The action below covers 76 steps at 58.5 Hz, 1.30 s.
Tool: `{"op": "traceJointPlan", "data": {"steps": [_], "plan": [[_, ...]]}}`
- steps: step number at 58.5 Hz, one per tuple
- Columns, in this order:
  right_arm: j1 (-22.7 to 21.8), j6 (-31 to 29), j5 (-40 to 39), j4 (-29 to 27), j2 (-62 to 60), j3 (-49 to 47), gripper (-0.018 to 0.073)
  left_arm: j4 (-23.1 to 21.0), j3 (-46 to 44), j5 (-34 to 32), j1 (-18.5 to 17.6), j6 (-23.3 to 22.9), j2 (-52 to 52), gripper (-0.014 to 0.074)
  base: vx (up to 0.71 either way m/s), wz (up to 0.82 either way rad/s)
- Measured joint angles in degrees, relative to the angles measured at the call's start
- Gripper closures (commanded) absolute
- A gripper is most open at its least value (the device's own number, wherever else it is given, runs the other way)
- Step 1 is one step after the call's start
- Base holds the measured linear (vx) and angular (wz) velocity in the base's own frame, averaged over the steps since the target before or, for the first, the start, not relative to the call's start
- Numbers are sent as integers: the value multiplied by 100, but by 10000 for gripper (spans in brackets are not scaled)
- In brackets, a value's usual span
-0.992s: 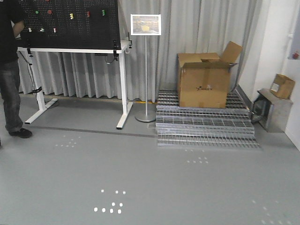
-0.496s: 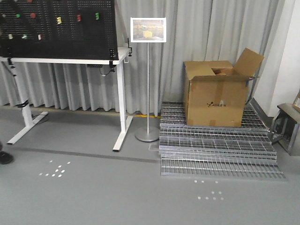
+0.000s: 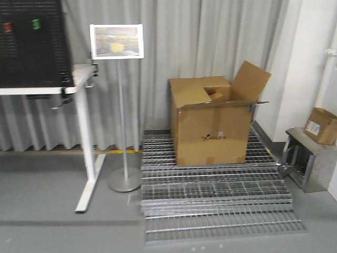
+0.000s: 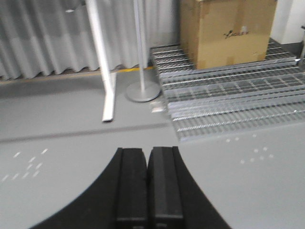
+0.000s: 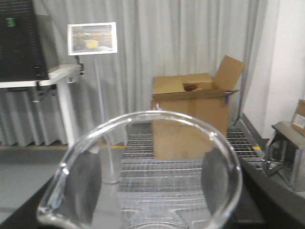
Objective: Pick beaker and place in left cabinet
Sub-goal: 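Drive the base across the room toward the white cabinet, then approach the open cabinet shelf with the blue tray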
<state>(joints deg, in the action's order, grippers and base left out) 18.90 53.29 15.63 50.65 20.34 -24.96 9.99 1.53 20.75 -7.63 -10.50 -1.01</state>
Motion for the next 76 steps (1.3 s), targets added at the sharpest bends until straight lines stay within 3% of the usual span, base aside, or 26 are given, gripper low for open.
{"op": "traceJointPlan", "data": {"steps": [40, 76], "plan": [[0, 0, 5, 0, 0, 0, 563, 0, 0, 4, 0, 0, 0, 593, 62, -63], [0, 0, 17, 0, 10, 0, 563, 0, 0, 4, 0, 0, 0, 593, 42, -81]]}}
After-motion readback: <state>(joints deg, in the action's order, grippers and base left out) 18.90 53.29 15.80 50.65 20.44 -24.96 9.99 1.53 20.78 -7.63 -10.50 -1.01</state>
